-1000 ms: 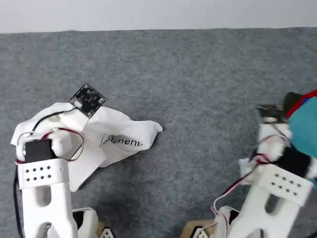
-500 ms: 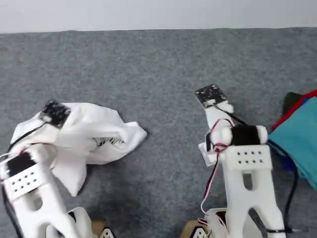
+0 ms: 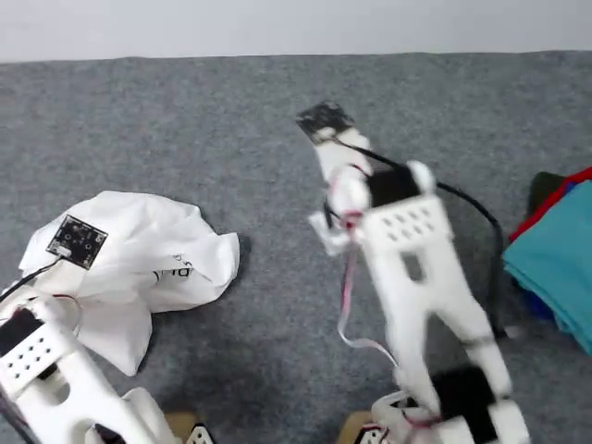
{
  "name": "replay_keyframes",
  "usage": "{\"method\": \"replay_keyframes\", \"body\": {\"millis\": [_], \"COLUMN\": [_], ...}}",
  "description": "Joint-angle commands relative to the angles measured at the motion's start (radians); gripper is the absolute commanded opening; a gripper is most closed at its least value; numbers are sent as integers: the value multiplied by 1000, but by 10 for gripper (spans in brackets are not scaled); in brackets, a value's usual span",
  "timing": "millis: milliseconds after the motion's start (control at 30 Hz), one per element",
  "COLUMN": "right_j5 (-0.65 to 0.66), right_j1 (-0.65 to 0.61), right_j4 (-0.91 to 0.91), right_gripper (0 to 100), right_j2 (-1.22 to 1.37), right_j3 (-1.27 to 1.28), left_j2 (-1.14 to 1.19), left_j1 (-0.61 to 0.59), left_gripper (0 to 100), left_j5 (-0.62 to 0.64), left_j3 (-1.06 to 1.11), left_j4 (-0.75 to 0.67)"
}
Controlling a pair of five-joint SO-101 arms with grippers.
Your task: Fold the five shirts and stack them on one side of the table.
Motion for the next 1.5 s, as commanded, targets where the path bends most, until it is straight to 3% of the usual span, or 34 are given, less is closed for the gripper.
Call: {"method": "replay_keyframes", "body": {"millis": [0,167,567,700,933,1033,1167,1467], "right_j5": [-63,-215,-160,-155,-129,-130,-135,-135], "right_j1": [-94,-183,-344,-418,-513,-498,-444,-363], "right_j4": [96,179,249,262,262,260,239,62], "right_gripper": [136,62,46,5,19,50,177,166], "right_j2": [231,550,1118,1148,1024,984,983,1010], "right_j3": [-310,-710,-1347,-1358,-1223,-1203,-1208,-1201], "left_j2": [-23,-23,-23,-23,-15,-15,-15,-23], "left_j1": [-8,-8,-6,-6,-5,-5,-5,58], "left_gripper": [3,3,3,3,3,3,3,3], "left_j5": [-2,0,0,0,0,0,2,2], "left_j3": [-7,18,35,35,35,35,44,105], "left_j4": [-12,-17,-18,-21,-100,-104,-103,-103]}}
